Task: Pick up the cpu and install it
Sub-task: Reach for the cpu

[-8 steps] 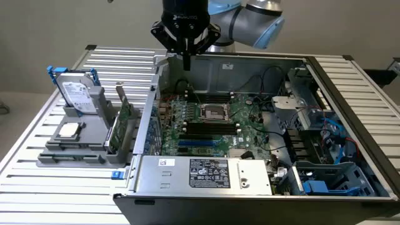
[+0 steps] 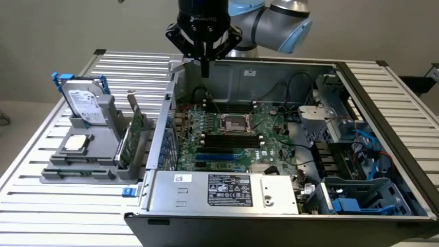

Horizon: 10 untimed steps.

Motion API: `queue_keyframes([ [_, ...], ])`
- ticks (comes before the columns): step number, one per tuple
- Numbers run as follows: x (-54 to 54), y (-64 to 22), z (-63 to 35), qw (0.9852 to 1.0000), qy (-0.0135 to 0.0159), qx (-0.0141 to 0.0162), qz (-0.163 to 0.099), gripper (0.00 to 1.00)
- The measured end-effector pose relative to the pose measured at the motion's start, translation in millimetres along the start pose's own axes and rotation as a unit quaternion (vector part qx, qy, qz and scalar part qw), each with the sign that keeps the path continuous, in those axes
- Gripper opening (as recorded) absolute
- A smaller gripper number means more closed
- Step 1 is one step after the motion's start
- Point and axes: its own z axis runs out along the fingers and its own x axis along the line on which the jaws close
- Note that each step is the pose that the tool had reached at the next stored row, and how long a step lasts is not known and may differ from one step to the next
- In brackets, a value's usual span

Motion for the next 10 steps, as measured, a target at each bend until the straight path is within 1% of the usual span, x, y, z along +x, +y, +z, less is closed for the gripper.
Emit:
queue_keyframes([
  [6,0.0,0.0,0.0,1.0,0.0,0.0,0.0,0.11],
  [7,1.4,-0.1,-0.1,1.0,0.0001,0.0001,0.0,0.11],
  [10,13.8,-1.0,-0.3,1.0,0.0,0.0,0.0,0.11],
])
